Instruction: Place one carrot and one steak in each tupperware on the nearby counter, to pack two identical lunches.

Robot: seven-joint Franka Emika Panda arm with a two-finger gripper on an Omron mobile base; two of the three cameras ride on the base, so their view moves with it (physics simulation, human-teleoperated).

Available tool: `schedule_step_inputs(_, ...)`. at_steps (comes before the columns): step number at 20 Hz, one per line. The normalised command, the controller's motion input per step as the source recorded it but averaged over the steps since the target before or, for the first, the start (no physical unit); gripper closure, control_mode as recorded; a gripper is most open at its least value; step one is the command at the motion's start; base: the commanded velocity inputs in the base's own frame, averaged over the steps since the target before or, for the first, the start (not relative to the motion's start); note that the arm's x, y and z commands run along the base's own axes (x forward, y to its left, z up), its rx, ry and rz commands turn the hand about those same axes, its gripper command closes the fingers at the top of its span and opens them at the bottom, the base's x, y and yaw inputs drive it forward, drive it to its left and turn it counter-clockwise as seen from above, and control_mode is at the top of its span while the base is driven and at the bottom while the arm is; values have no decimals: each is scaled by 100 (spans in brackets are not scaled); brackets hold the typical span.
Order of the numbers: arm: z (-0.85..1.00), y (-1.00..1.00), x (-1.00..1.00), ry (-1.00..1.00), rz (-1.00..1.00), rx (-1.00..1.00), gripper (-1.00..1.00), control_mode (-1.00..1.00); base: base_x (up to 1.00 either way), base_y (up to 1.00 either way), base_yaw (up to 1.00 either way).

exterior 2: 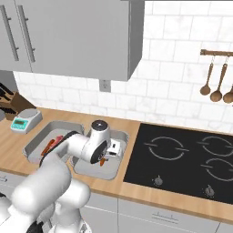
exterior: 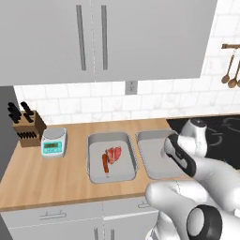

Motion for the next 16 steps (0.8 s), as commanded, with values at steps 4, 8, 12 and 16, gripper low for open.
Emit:
schedule_step_inputs(4,-22,0,21,16,0,0,100,-100,0,0,0)
schedule_step_inputs(8,-29,0,9,4,0,0,100,-100,0,0,0)
schedule_step_inputs(12,-45,0,2,0,0,0,100,-100,0,0,0)
schedule_step_inputs(16,-55,0,2,0,0,0,100,-100,0,0,0)
